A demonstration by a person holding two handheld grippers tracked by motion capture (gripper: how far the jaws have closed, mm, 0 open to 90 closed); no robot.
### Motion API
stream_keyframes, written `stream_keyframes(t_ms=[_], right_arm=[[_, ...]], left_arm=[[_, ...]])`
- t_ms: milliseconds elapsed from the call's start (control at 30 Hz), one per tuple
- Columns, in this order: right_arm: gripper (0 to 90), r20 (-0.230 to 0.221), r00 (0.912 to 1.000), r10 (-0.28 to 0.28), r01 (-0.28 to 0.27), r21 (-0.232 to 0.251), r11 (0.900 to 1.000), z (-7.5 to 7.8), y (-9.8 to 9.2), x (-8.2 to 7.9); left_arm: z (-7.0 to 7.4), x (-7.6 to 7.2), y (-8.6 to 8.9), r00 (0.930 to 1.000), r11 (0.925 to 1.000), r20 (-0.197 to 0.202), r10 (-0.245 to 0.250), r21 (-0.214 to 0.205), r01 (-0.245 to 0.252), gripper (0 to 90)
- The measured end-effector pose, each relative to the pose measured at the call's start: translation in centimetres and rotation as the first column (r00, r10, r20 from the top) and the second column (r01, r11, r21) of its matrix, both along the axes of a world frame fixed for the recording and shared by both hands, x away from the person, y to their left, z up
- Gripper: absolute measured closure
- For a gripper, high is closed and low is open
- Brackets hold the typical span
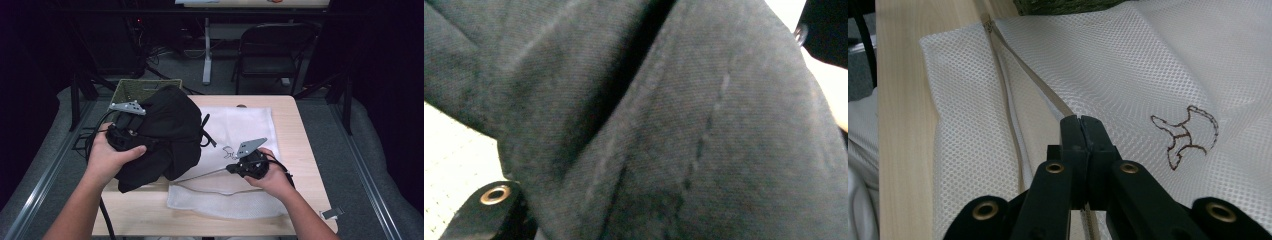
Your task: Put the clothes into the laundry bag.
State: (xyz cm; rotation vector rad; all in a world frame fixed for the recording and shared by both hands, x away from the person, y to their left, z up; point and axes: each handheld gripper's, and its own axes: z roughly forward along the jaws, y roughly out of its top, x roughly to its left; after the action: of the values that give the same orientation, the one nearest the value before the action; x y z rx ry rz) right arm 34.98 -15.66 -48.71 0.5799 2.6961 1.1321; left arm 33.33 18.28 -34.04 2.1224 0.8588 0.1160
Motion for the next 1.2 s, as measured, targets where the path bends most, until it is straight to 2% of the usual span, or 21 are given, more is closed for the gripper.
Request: stream_keyframes(t_ms=[133,267,367,533,633,767,867,967,1200], right_arm=[[89.5,0.013,0.9999,0.009,-0.009,-0.015,0.9999,0.7,0.1,0.6],[89.5,0.011,0.9999,0.001,-0.001,-0.023,0.9997,0.8,-0.2,1.4],[89.5,0.006,0.9998,-0.017,0.017,-0.013,0.9998,0.8,-0.6,1.9],[89.5,0.007,0.9999,-0.016,0.016,-0.002,0.9999,0.8,-1.1,2.6],[89.5,0.012,0.9999,-0.011,0.011,-0.007,0.9999,1.0,-1.0,2.8],[89.5,0.009,0.9999,-0.014,0.014,0.009,0.9999,1.1,-1.0,3.0],[89.5,0.004,0.9999,-0.016,0.015,0.011,0.9998,1.2,-1.0,2.9],[89.5,0.021,0.9997,-0.011,0.011,0.002,0.9999,1.6,-0.8,2.7],[89.5,0.010,0.9994,-0.032,0.032,0.018,0.9993,2.0,-0.4,3.1]], left_arm=[[-0.7,0.0,0.0,0.9999,0.9999,-0.008,-0.012,0.002,0.012,66.4],[-1.2,-0.2,0.3,0.9999,1.0000,-0.012,-0.004,-0.006,0.004,66.3],[-1.4,-0.4,0.5,0.9999,0.9998,-0.008,-0.011,-0.014,0.011,66.4],[-1.8,-0.7,0.6,0.9999,0.9998,-0.008,-0.015,-0.012,0.015,66.4],[-2.1,-1.0,0.7,0.9996,0.9994,-0.006,-0.027,-0.022,0.027,66.4],[-2.6,-1.6,0.7,0.9985,0.9985,0.005,-0.054,-0.011,0.054,66.4],[-3.0,-2.2,0.7,0.9986,0.9986,0.015,-0.050,-0.014,0.050,66.4],[-3.5,-2.7,0.9,0.9984,0.9981,0.014,-0.055,-0.026,0.055,66.4],[-4.8,-3.8,0.4,0.9967,0.9968,0.011,-0.080,-0.004,0.080,66.4]])
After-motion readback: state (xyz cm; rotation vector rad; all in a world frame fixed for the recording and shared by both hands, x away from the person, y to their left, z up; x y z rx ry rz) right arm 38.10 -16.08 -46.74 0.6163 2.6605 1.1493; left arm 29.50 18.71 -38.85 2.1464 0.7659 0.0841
